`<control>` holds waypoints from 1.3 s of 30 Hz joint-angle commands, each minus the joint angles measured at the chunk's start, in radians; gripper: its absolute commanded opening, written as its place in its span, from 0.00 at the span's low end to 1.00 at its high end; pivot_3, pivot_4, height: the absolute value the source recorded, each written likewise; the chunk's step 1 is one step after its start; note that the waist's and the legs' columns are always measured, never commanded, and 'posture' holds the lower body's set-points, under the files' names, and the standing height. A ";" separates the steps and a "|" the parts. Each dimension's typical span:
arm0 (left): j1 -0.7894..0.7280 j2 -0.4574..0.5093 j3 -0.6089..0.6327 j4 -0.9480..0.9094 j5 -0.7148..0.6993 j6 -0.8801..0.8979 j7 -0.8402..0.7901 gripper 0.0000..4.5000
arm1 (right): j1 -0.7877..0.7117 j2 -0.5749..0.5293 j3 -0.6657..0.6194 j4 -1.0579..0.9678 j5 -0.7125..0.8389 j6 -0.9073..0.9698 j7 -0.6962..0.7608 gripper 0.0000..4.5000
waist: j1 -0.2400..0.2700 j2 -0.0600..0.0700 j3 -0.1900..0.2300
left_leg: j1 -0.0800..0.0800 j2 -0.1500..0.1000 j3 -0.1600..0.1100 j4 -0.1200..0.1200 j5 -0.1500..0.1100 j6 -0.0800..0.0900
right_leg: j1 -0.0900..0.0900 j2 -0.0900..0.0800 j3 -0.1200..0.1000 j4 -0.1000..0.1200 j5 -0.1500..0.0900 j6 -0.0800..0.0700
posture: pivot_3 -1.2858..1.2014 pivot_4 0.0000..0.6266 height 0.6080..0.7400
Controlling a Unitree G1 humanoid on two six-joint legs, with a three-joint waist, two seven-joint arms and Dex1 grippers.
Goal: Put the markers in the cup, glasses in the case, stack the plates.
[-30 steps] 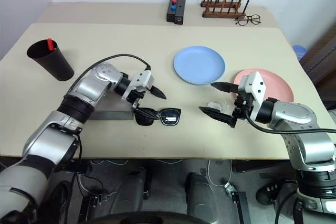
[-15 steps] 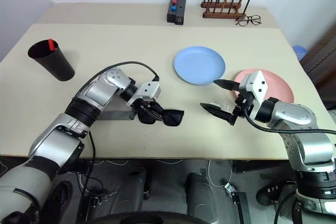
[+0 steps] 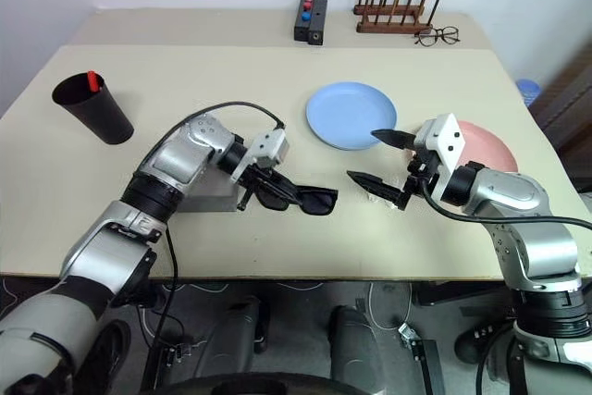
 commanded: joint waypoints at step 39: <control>0.060 0.648 -0.212 0.176 -0.414 -0.199 -0.025 0.01 | -0.077 0.029 0.022 0.013 0.022 0.007 0.048 1.00 | -0.023 0.000 0.002 | 0.000 0.000 0.000 -0.003 0.000 0.000 | -0.002 0.000 0.001 0.000 -0.001 0.000 | 0.52 0.24 1.00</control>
